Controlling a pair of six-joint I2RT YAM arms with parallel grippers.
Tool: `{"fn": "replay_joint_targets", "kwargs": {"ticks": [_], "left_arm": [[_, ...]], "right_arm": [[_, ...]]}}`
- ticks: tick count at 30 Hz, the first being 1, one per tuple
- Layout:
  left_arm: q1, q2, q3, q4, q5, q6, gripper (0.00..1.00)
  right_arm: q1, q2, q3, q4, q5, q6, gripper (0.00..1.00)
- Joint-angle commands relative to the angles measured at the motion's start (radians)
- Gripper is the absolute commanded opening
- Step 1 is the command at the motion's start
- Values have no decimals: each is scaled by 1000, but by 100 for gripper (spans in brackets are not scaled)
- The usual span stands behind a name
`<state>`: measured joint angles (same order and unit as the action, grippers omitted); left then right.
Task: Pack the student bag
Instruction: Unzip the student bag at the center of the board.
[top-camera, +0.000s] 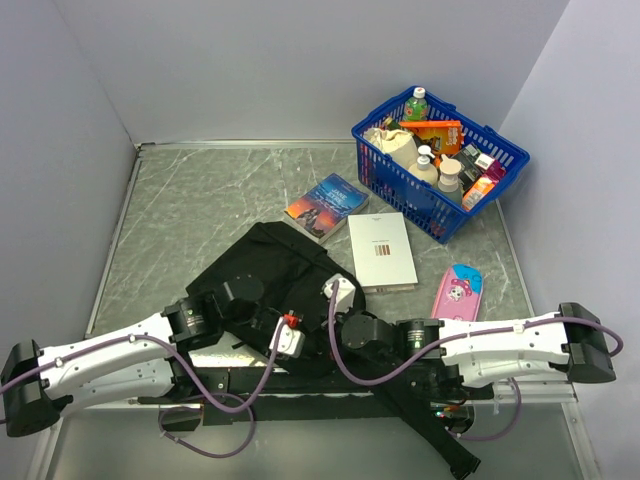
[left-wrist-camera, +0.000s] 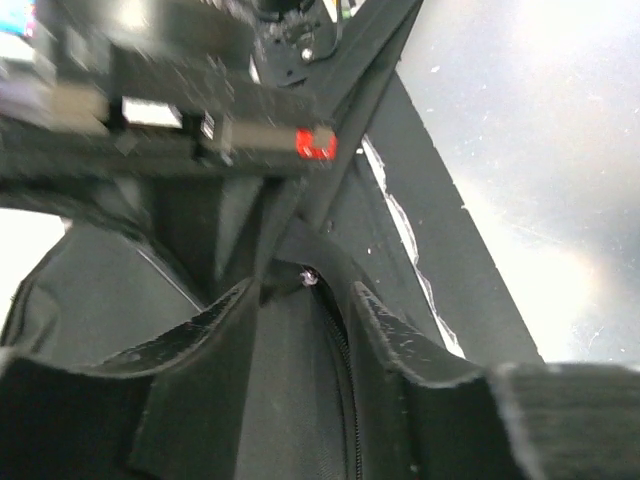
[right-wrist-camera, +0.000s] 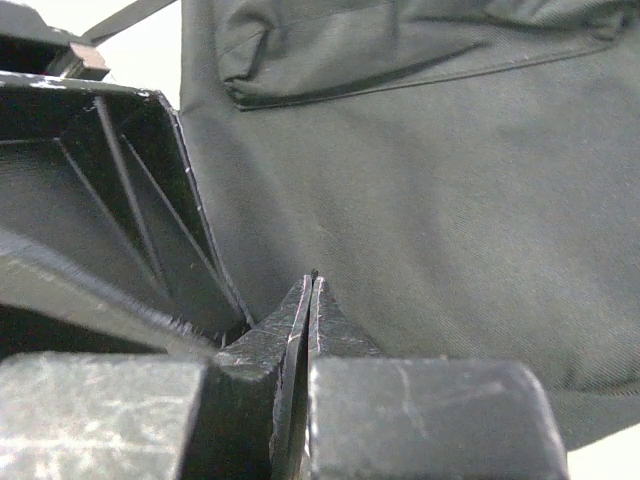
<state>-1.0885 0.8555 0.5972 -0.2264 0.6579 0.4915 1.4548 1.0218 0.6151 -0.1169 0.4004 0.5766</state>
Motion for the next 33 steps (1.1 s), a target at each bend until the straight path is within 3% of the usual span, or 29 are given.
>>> {"fn": "replay_joint_targets", "kwargs": {"ticks": [1,7,15,23,29,33], "left_arm": [[-19,4,-28,39,-52,-40,51],[-37,30,-17,-22,-67,-36,67],[-57,39,-62,-33,-144,-77,65],[-100,80,-53,-10,-202,-94,42],[-131,82,-25,24,-198,-54,2],[-131,63,12,-17,-184,-19,1]], "right_arm": [[-14,-58,-17,-11,35,49,0],[-16,-63,-38,-10,23,78,0],[-16,-98,-57,-21,31,91,0],[-16,-108,-51,-32,23,94,0],[-39,-80,-41,-68,15,109,0],[-131,-14,-11,-133,-12,112,0]]}}
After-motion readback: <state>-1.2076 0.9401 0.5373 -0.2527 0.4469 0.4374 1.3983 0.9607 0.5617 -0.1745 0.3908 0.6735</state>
